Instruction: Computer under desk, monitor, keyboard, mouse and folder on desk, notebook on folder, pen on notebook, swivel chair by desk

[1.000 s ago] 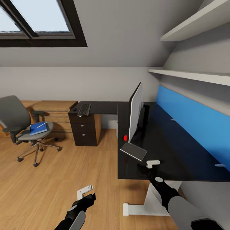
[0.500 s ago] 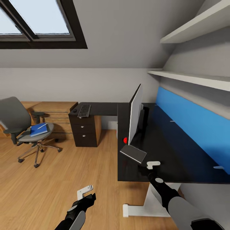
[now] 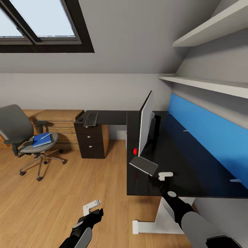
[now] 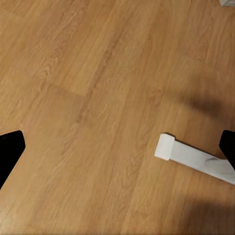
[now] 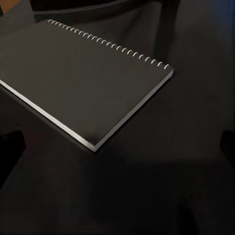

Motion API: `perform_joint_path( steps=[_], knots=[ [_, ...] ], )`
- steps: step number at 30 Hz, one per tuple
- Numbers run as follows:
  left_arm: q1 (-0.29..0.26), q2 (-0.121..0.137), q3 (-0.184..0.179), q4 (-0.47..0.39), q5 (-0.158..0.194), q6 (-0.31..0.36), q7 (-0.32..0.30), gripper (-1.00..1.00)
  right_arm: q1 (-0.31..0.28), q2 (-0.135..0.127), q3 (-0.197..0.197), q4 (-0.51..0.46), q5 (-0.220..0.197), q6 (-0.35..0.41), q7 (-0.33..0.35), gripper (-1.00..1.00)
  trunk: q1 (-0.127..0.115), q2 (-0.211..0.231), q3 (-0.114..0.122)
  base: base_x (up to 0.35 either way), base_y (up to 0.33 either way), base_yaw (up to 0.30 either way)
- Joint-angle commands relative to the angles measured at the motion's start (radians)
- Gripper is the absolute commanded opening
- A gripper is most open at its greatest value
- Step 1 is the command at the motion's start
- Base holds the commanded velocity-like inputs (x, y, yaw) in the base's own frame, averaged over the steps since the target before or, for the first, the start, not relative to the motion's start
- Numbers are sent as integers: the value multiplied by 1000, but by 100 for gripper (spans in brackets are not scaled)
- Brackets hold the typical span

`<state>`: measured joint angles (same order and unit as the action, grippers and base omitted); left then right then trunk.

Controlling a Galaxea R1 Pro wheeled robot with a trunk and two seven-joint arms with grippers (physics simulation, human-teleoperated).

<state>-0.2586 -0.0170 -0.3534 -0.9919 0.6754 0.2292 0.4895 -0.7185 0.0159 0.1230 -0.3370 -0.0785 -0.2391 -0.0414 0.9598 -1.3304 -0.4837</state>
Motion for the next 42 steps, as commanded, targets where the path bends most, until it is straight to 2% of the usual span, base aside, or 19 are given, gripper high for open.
perform_joint_path(
  steps=[1, 2, 8, 12, 15, 42],
  knots=[
    [-1, 0, -2, 0, 6, 2, 7, 100, -1, -1, 8, 0, -9, -20, -4, 100, 0, -1, -1, 0, 0, 0],
    [-1, 0, -6, 15, 5, 2, 5, 100, 0, -1, 7, -2, -9, -42, -4, 100, 0, -1, -1, 6, -83, 0],
    [-1, 0, -14, 35, 3, 2, 5, 100, 1, -2, 6, -7, -9, -62, -6, 100, 0, -1, -1, 87, -193, 0],
    [-1, 0, -21, 40, 3, 2, 4, 100, 2, -1, 6, -22, -8, -131, -9, 100, 0, -1, -1, 65, -134, 0],
    [-1, 0, -22, 40, 3, 2, 4, 100, 3, -2, 6, -23, -8, -145, -9, 100, 0, -1, -1, 21, -36, 0],
    [-1, 0, -42, 41, 1, 1, 6, 100, 3, 0, 10, -16, -8, -151, -4, 100, 0, -1, -1, 179, -2, 0]
  ],
)
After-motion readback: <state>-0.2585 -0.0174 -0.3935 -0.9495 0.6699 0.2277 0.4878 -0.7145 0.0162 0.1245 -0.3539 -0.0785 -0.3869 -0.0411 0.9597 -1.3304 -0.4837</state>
